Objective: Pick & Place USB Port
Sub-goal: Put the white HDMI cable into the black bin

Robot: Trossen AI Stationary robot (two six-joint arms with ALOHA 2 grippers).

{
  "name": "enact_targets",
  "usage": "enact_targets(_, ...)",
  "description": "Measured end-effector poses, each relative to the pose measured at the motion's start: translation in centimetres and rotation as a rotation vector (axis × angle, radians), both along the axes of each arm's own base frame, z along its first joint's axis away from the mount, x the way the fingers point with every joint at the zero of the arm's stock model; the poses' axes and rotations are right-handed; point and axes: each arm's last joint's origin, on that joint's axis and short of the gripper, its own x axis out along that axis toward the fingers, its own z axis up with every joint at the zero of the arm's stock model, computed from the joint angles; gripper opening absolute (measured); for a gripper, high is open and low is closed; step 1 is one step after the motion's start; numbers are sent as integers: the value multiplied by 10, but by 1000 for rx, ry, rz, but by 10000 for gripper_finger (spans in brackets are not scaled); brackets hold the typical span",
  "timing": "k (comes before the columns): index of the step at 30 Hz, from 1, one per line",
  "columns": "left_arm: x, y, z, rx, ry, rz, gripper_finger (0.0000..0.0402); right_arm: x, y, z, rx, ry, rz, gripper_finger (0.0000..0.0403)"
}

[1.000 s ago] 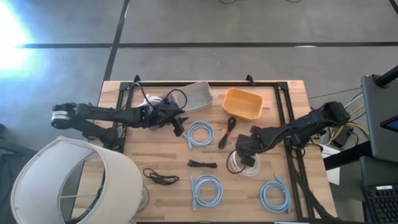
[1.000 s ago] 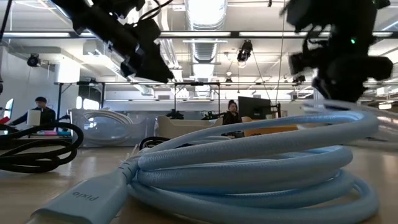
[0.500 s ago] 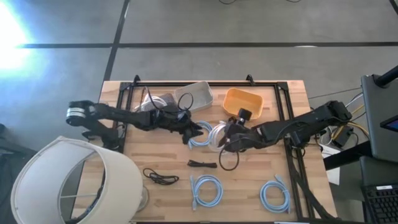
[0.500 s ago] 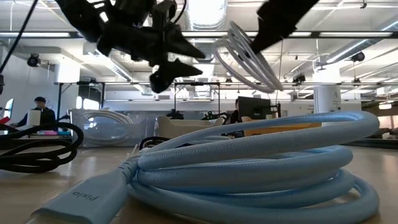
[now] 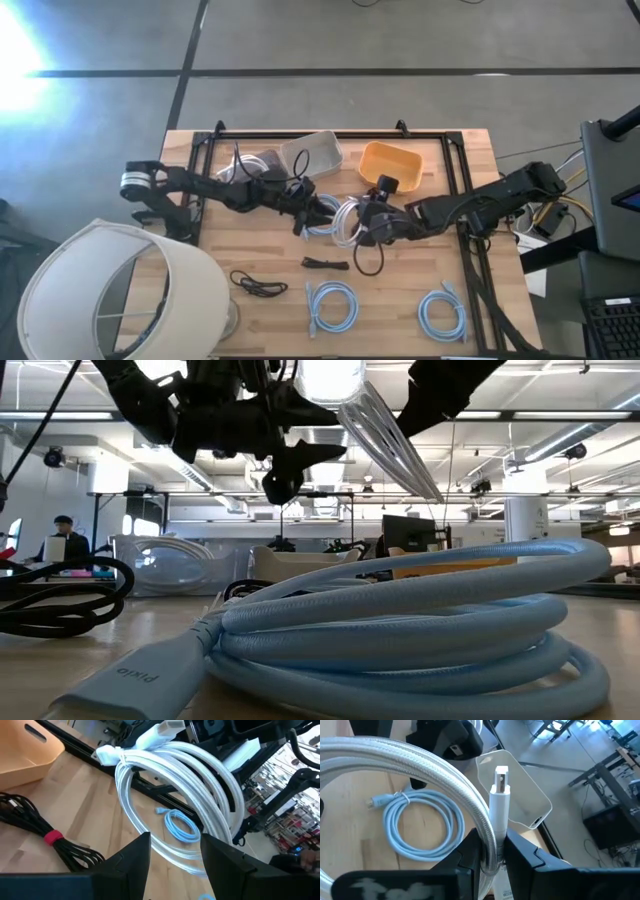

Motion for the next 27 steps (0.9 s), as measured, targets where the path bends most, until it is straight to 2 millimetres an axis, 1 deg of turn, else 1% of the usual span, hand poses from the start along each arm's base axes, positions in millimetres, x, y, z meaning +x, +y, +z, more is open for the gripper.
enact_targets(5,-2,-1,-2,43,-9,-14,177,-1,0,-1,-33,39,22,63)
enact_targets(10,-2,-2,-1,81,-34,-31,177,0,-1,0,-34,33,19,63)
enact_targets(20,-1,-11,4,87,-83,-60,177,1,-4,1,-48,19,-9,63)
enact_targets(27,4,-14,12,94,-103,-11,177,2,-6,2,-43,4,-20,63)
